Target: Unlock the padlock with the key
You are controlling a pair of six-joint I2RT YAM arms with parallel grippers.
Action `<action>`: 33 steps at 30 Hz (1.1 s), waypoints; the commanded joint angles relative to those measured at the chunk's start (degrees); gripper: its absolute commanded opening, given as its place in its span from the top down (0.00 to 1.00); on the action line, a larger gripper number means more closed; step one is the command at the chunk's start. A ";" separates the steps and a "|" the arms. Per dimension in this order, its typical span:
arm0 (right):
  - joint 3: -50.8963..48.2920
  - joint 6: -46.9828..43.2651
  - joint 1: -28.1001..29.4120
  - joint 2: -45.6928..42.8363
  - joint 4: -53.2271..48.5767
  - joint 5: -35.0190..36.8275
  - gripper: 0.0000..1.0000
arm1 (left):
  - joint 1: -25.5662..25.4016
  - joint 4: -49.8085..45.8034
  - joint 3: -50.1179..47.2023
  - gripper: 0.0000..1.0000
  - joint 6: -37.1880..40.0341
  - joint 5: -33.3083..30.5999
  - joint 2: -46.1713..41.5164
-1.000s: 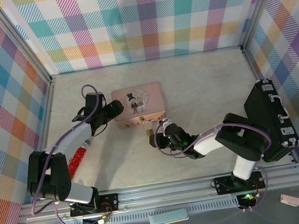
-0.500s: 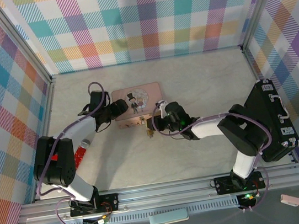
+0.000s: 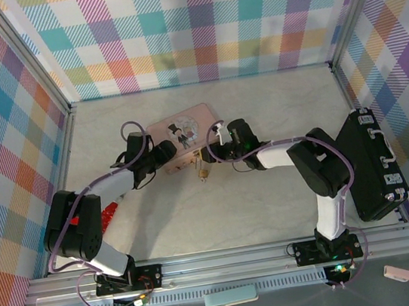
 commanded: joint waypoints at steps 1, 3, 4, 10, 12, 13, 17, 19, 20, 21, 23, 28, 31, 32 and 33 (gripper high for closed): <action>-1.56 0.54 -0.27 -0.26 3.03 -2.51 0.53 | -1.22 -4.51 -2.45 0.26 -1.65 -2.75 -0.70; -4.07 2.89 -0.25 -0.63 7.03 -3.14 0.53 | -1.26 -4.57 -2.73 0.26 -2.06 -3.48 -1.18; -5.29 4.19 -0.25 -0.73 8.79 -3.45 0.53 | -1.35 -4.75 -2.78 0.26 -2.22 -3.87 -1.37; -9.23 10.10 -0.25 1.58 19.83 -4.79 0.54 | -1.33 -5.13 -2.26 0.26 -2.48 -4.09 -1.04; -9.24 10.96 -0.21 2.69 21.26 -5.31 0.55 | -1.40 -4.96 -2.36 0.26 -2.62 -3.97 -0.94; -9.15 11.47 -0.17 3.16 22.01 -5.51 0.55 | -1.40 -4.86 -2.43 0.26 -2.70 -3.95 -0.90; -8.09 12.38 -0.08 5.09 23.19 -5.93 0.56 | -1.40 -4.58 -2.69 0.25 -2.87 -3.78 -0.80; -7.62 12.50 0.09 5.93 23.44 -5.86 0.57 | -1.46 -4.46 -2.67 0.25 -2.94 -3.61 -0.68; -7.48 12.60 0.25 6.38 23.84 -5.83 0.57 | -1.49 -4.43 -2.64 0.25 -2.99 -3.54 -0.60; -7.24 12.63 0.45 6.79 24.14 -5.76 0.58 | -1.44 -4.51 -2.48 0.25 -3.02 -3.51 -0.55; -6.57 12.76 0.78 7.63 24.34 -5.76 0.59 | -1.49 -4.71 -2.31 0.25 -3.04 -3.57 -0.50; -5.22 13.35 1.50 9.46 25.05 -5.61 0.63 | -1.49 -4.94 -2.21 0.25 -3.23 -3.78 -0.48; -4.59 13.43 1.90 10.21 24.64 -5.13 0.66 | -1.49 -4.66 -2.64 0.25 -3.47 -3.87 -0.59; -4.56 13.50 2.05 10.33 24.48 -4.70 0.67 | -1.49 -4.68 -2.80 0.25 -3.50 -3.95 -0.59; -4.51 13.48 2.12 10.38 24.35 -4.37 0.68 | -1.49 -4.58 -2.79 0.25 -3.54 -3.87 -0.67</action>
